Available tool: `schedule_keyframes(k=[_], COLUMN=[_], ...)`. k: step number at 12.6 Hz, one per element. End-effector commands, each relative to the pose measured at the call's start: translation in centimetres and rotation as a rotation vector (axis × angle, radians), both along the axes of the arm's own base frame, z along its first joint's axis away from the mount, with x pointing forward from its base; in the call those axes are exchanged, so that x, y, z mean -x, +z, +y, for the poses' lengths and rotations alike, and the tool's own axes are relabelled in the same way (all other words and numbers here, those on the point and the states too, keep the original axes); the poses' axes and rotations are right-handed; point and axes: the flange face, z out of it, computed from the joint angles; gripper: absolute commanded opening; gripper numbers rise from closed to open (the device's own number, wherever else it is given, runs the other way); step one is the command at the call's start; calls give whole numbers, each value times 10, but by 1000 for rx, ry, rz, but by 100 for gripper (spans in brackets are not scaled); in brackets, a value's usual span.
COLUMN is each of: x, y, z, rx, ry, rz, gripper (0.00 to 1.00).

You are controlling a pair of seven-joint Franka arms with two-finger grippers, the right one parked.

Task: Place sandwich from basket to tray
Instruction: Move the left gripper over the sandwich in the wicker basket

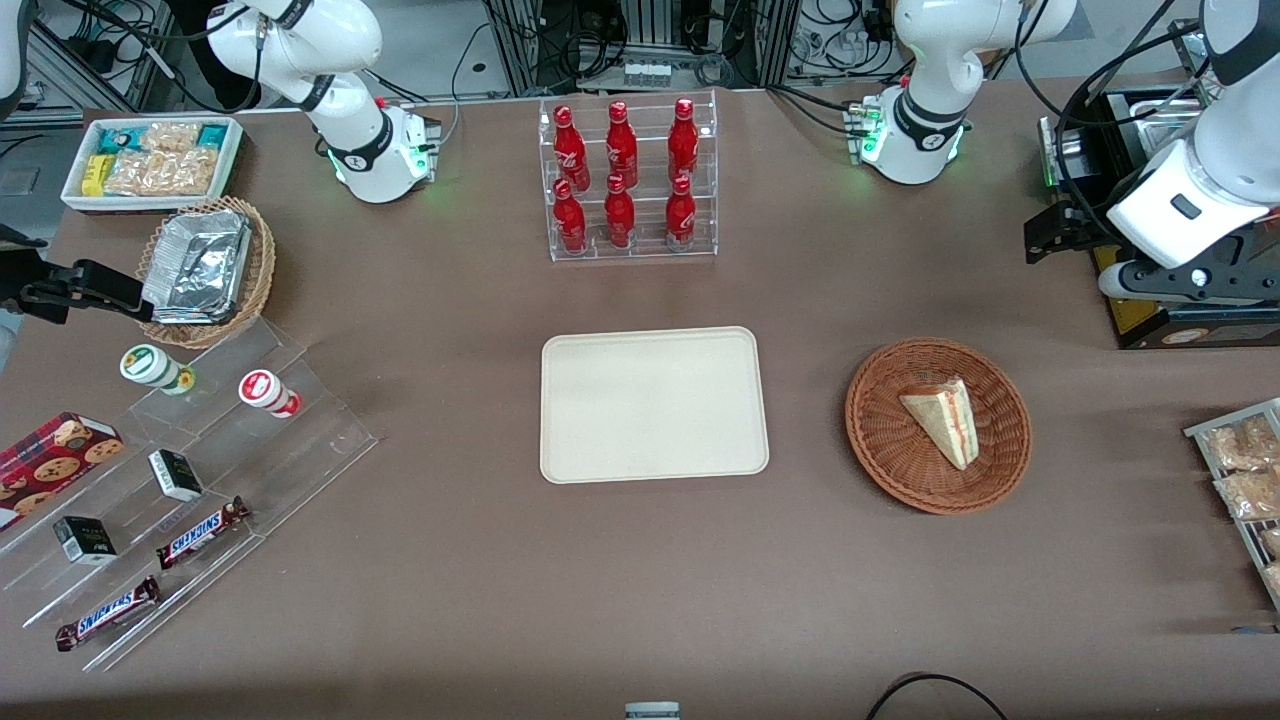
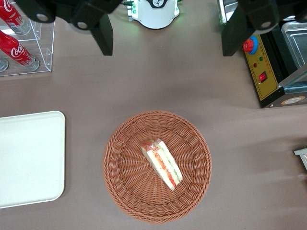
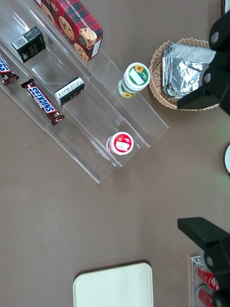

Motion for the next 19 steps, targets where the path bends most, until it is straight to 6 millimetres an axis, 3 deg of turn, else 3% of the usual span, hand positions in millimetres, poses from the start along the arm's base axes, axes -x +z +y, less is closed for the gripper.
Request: schedule_keyframes(k=[1, 3, 6, 8, 15, 17, 19], x=[-8, -12, -22, -21, -5, -6, -9], y=[5, -9, -58, -105, -231, -257, -265], z=[-2, -2, -5, -3, 1, 11, 10], rx=[-1, -1, -2, -2, 16, 19, 16], ry=[0, -4, -11, -10, -9, 29, 138], rz=[-43, -33, -52, -48, -191, -209, -213], gripper=[100, 100, 100, 100, 100, 100, 100])
